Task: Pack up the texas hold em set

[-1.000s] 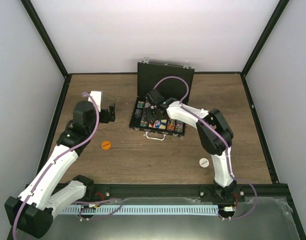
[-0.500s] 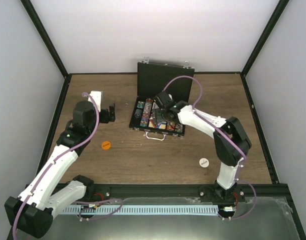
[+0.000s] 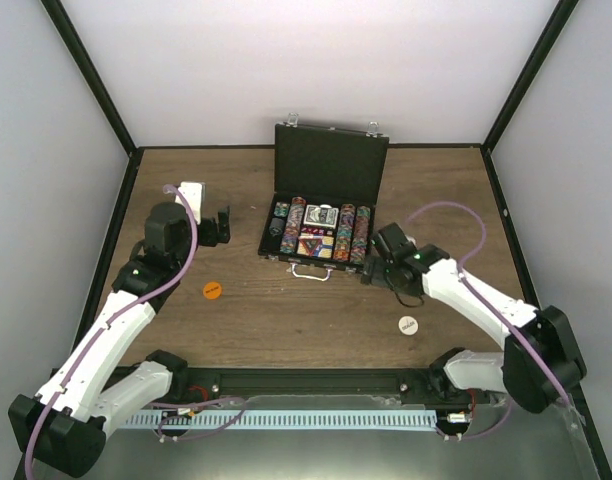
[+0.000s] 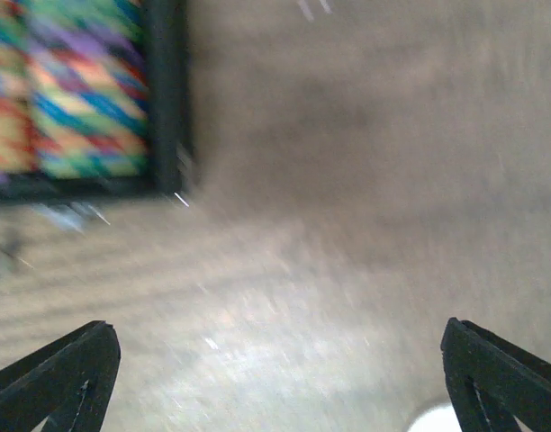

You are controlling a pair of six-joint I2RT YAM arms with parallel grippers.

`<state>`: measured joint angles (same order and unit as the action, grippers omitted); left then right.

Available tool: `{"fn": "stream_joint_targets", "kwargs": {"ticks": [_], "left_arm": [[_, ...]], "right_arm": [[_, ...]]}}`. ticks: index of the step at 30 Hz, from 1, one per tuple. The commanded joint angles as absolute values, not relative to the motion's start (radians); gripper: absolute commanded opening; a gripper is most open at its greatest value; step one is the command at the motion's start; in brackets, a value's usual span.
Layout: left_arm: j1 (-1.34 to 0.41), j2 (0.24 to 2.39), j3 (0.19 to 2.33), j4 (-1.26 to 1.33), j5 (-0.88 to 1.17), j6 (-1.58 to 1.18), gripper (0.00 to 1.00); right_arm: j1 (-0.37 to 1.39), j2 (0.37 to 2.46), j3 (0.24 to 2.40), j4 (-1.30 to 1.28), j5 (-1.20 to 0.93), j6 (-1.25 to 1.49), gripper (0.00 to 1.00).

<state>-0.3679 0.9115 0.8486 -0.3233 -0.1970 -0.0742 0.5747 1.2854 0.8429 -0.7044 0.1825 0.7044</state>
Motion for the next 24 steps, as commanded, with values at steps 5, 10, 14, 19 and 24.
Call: {"fn": "stream_joint_targets", "kwargs": {"ticks": [5,10,14,19,24], "left_arm": [[-0.365,0.907,0.839,-0.301,-0.182,-0.081,1.00],[-0.365,0.904,0.838,-0.301,-0.175,-0.083,1.00],[-0.365,0.904,0.839,-0.302,-0.170,-0.083,1.00],[-0.365,0.897,0.841,-0.301,-0.167,-0.085,1.00],[-0.365,0.900,0.841,-0.302,-0.164,-0.086,1.00]], "right_arm": [[0.548,1.162,0.705,-0.969,0.084,0.974,1.00],[0.510,1.149,0.671,-1.005,0.074,1.006,1.00],[0.440,1.147,0.665,-1.003,0.083,1.000,0.97],[0.395,1.157,0.652,-0.950,0.053,0.982,0.93],[0.393,1.223,0.606,-0.881,-0.016,0.982,0.92]]}}
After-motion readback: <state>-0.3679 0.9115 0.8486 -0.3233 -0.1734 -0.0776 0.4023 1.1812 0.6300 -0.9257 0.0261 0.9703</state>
